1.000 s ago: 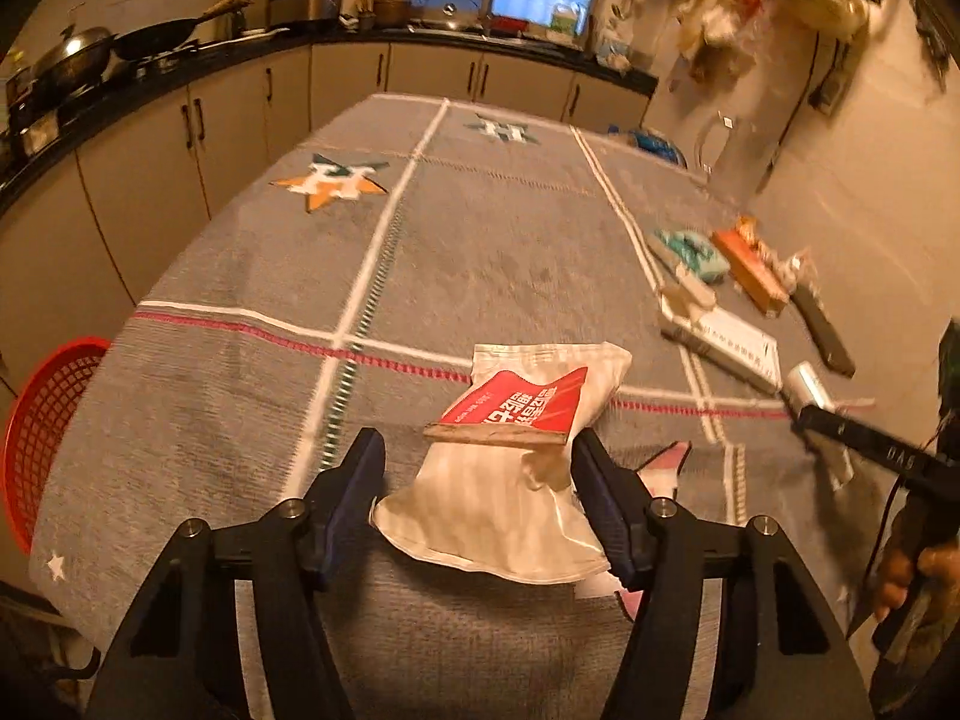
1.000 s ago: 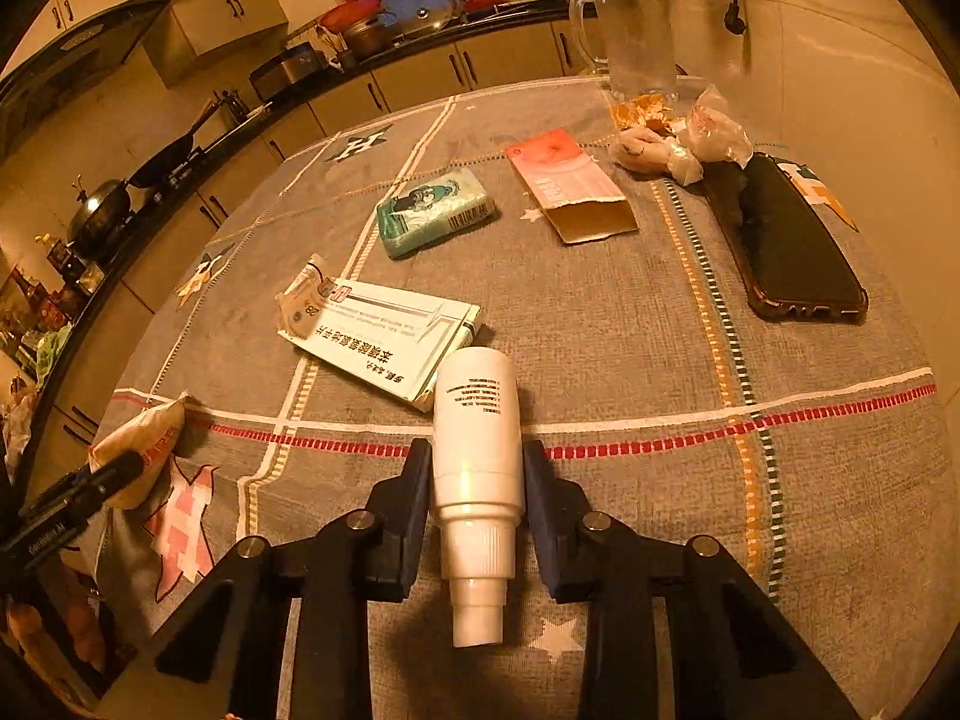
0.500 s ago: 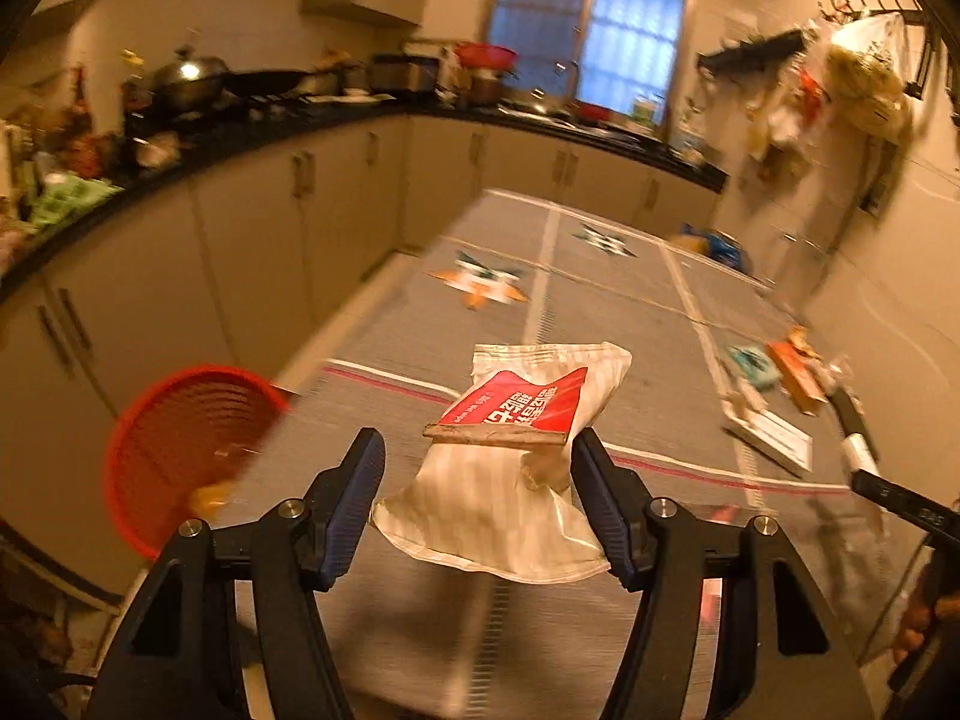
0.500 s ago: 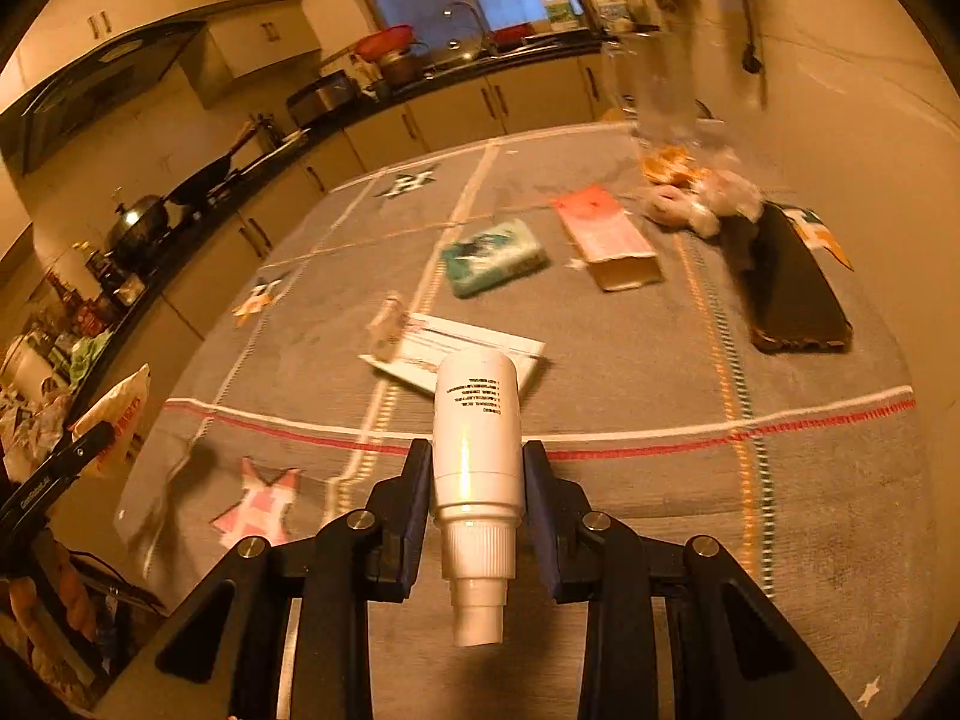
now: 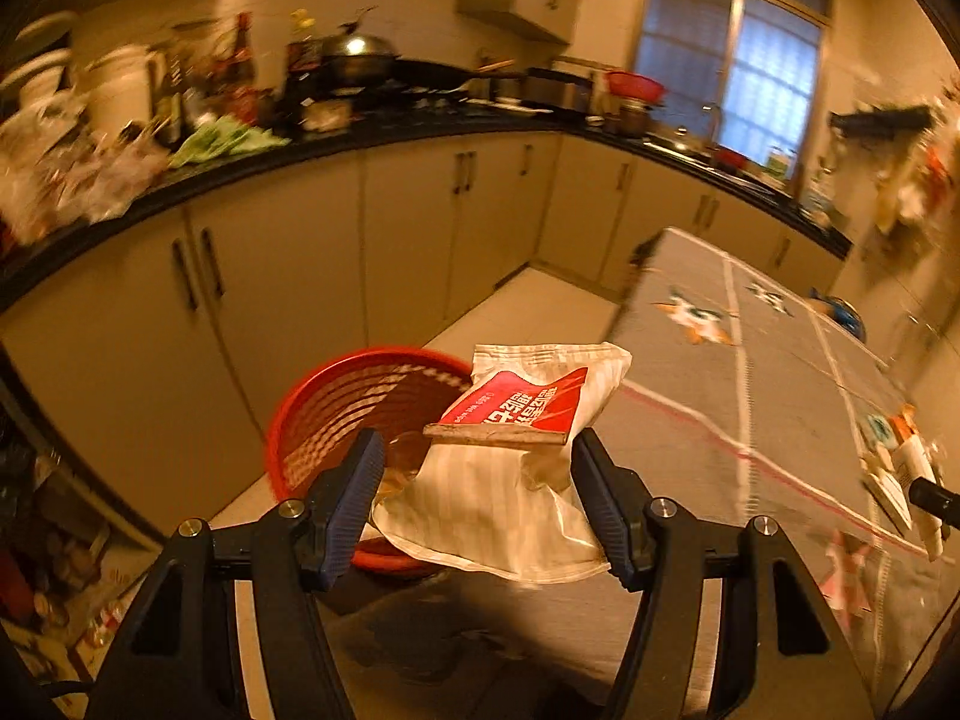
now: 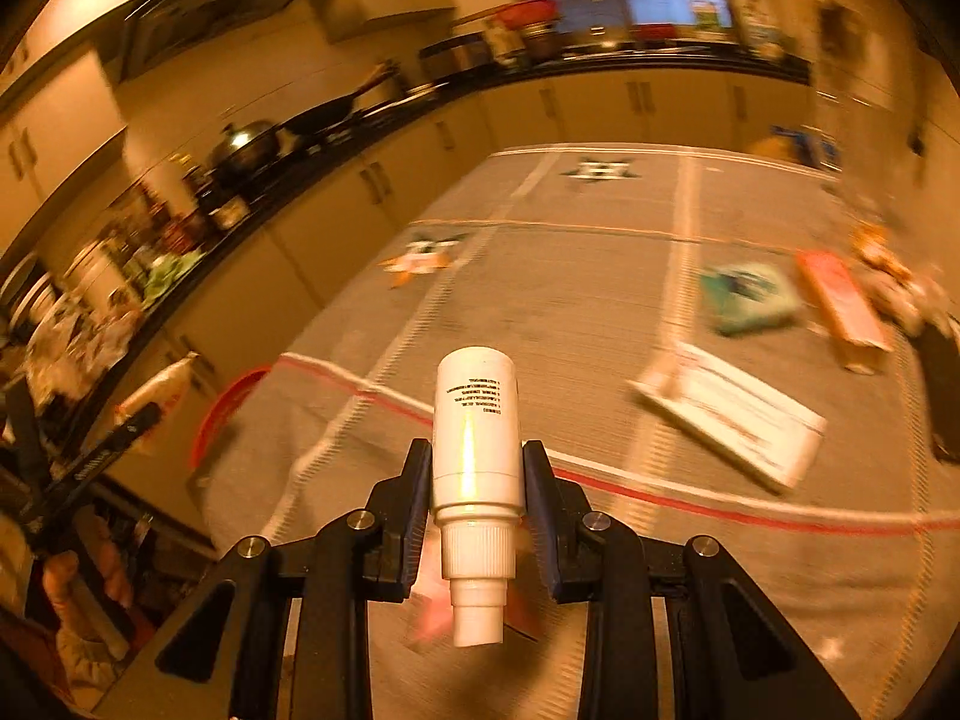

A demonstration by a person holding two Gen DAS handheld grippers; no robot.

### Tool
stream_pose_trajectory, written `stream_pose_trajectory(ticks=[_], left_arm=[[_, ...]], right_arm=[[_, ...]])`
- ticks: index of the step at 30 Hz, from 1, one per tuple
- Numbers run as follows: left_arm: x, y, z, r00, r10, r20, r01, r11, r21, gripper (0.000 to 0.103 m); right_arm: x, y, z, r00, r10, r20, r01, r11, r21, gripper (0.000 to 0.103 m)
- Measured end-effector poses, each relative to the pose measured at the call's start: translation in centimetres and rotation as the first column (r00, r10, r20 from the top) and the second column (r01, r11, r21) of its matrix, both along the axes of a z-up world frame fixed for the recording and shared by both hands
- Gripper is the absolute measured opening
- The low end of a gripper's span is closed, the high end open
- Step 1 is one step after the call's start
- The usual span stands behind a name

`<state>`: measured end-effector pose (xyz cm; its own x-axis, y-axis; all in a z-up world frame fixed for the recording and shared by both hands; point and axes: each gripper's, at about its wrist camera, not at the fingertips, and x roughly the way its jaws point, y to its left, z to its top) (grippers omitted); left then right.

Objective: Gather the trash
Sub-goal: 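Carry the bag and bottle to the red basket and release both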

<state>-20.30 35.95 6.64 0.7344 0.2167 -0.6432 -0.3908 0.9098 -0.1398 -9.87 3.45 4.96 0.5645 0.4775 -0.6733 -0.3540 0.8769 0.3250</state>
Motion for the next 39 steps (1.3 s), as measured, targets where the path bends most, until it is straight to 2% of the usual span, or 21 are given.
stream_pose_trajectory(ticks=[6, 13, 16, 22, 24, 32, 39], left_arm=[[-0.3, 4.2, -2.5, 0.998, 0.057, -0.040, -0.059, 0.997, -0.052, 0.063], [1.0, 8.4, -4.5, 0.992, 0.097, -0.079, -0.105, 0.990, -0.097, 0.063], [1.8, 9.2, -5.1, 0.992, 0.092, -0.091, -0.101, 0.990, -0.101, 0.063], [2.6, 10.2, -5.9, 0.991, 0.090, -0.103, -0.100, 0.990, -0.099, 0.066], [2.7, 10.5, -6.1, 0.991, 0.085, -0.105, -0.097, 0.989, -0.112, 0.067], [2.2, 10.6, -6.3, 0.984, 0.117, -0.133, -0.131, 0.986, -0.099, 0.069], [1.3, 8.6, -5.1, 0.982, 0.128, -0.141, -0.133, 0.991, -0.024, 0.072]], right_arm=[[2.7, 8.5, 0.0, 0.987, 0.157, -0.035, -0.156, 0.987, 0.035, 0.032], [5.9, 20.3, -1.3, 0.944, 0.324, -0.068, -0.320, 0.946, 0.059, 0.032], [7.0, 24.9, -2.5, 0.920, 0.380, -0.095, -0.374, 0.925, 0.072, 0.032], [9.0, 30.7, -5.1, 0.896, 0.417, -0.153, -0.404, 0.908, 0.111, 0.034], [9.6, 31.2, -5.6, 0.895, 0.413, -0.169, -0.395, 0.910, 0.128, 0.044], [9.7, 28.4, -4.8, 0.923, 0.355, -0.148, -0.341, 0.933, 0.115, 0.048], [7.6, 24.1, -4.0, 0.941, 0.316, -0.120, -0.306, 0.947, 0.096, 0.051]])
